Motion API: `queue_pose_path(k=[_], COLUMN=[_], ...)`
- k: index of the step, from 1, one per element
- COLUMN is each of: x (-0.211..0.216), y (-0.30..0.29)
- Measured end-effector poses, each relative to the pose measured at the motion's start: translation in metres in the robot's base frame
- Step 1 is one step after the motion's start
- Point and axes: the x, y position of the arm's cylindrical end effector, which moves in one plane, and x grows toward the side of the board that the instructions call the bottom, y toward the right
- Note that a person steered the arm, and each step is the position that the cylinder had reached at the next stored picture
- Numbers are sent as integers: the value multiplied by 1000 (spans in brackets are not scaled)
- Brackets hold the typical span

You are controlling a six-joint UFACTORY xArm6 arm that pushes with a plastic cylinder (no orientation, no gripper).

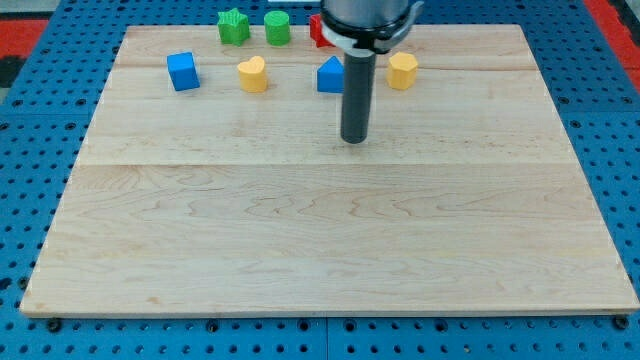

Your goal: Push the blue triangle diagonally right below the yellow hexagon

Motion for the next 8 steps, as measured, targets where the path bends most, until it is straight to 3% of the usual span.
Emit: queue_pose_path(k=[1, 2, 3, 4, 6, 8], x=[-5, -49, -98, -112, -111, -58], y=[-49, -92, -72, -50, -50, -40])
